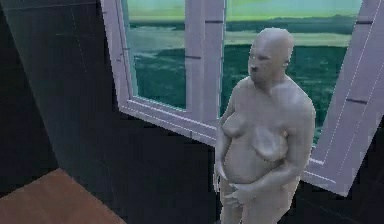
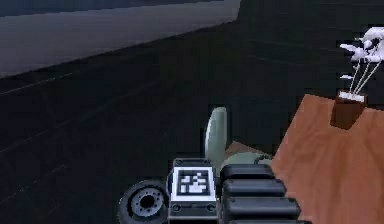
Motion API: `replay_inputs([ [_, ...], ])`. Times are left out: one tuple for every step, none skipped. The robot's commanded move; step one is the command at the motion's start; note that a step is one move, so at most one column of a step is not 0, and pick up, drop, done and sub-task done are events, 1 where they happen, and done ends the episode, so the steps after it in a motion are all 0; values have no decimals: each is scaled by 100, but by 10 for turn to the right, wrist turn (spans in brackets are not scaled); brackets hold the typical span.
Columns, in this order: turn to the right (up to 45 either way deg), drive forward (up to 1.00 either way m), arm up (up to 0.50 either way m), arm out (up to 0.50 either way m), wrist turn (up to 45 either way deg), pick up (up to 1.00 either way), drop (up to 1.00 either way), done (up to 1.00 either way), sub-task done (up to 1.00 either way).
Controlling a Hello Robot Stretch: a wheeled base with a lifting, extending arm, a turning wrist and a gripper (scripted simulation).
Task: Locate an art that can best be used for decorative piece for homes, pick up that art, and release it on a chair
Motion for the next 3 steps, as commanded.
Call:
replay_inputs([
  [450,0,0,0,0,0,0,0,0],
  [450,0,0,0,0,0,0,0,0],
  [90,0,0,0,0,0,0,0,0],
])
